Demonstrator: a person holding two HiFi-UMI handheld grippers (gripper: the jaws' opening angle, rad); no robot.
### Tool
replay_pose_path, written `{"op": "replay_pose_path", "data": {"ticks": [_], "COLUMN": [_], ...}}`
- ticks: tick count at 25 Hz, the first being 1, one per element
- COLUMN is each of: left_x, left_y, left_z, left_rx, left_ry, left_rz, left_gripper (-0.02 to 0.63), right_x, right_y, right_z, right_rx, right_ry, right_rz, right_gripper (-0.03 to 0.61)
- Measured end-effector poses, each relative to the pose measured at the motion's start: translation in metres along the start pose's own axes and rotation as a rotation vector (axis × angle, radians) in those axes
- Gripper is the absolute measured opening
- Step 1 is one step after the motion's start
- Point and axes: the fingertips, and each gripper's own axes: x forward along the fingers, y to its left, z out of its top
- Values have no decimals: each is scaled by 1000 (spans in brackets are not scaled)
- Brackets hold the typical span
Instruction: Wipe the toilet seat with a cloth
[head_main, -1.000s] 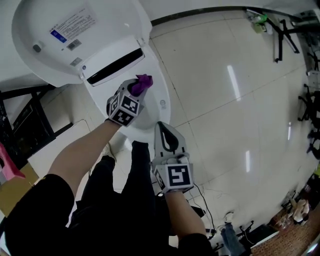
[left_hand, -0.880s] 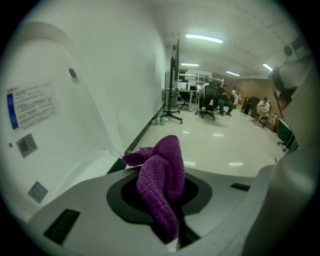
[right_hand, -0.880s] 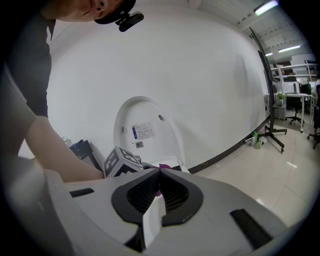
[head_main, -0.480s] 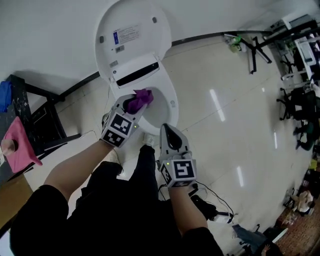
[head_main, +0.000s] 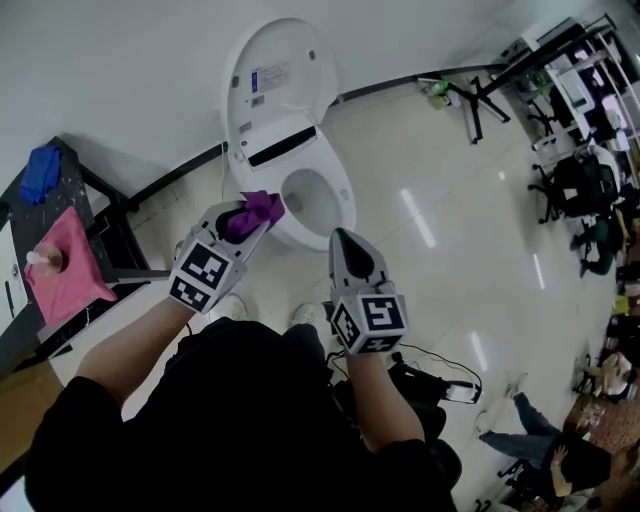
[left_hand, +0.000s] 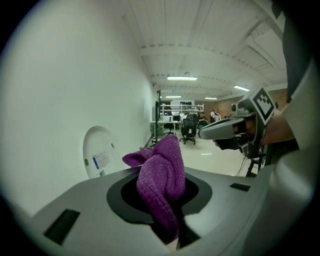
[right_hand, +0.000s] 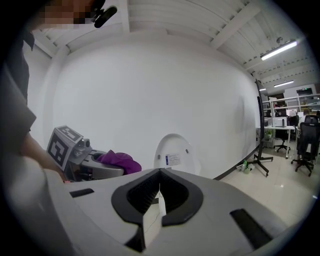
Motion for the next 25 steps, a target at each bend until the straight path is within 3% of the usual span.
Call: {"op": "replay_pose_path", "data": {"ticks": [4,16,25], "left_x": [-17,-15,-13], "left_y": [-18,-64,-82], "left_z": [9,26,32], "left_rx": [26,-12,0], "left_ry": [-9,-16,-9], "left_rz": [14,96,108], "left_gripper": [92,92,92], "right_x": [-14,-47,-55], "right_y": [5,-17,-19], "right_z": [12,25,30], "right_rx": [-21,-61,-87], "right_ry": [-16,-36,-58], "right_rz": [24,119,157], "right_gripper": [15,14,14]}}
